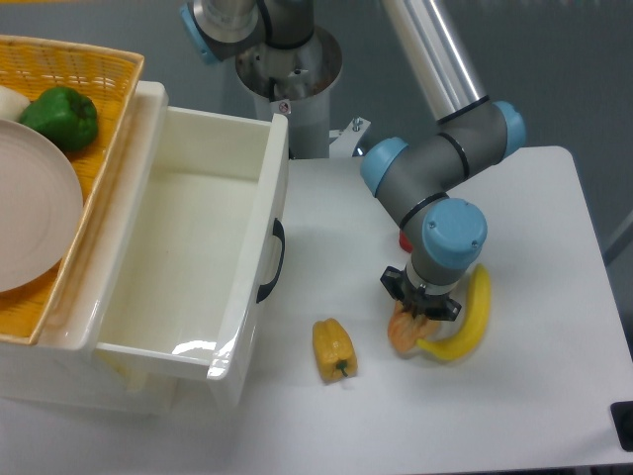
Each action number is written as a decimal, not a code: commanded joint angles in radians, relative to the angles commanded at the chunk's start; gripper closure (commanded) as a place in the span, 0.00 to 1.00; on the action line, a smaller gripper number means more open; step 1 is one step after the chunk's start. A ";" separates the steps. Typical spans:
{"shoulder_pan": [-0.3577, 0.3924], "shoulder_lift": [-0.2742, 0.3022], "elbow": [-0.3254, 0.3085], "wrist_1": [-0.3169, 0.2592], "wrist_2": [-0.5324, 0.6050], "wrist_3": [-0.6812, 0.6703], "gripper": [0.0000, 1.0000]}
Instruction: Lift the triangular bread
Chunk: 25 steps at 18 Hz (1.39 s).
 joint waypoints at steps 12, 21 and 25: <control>-0.040 0.178 0.000 -0.166 -0.055 0.087 1.00; -0.046 0.232 0.006 -0.249 -0.035 0.258 1.00; -0.048 0.232 -0.004 -0.249 0.015 0.259 1.00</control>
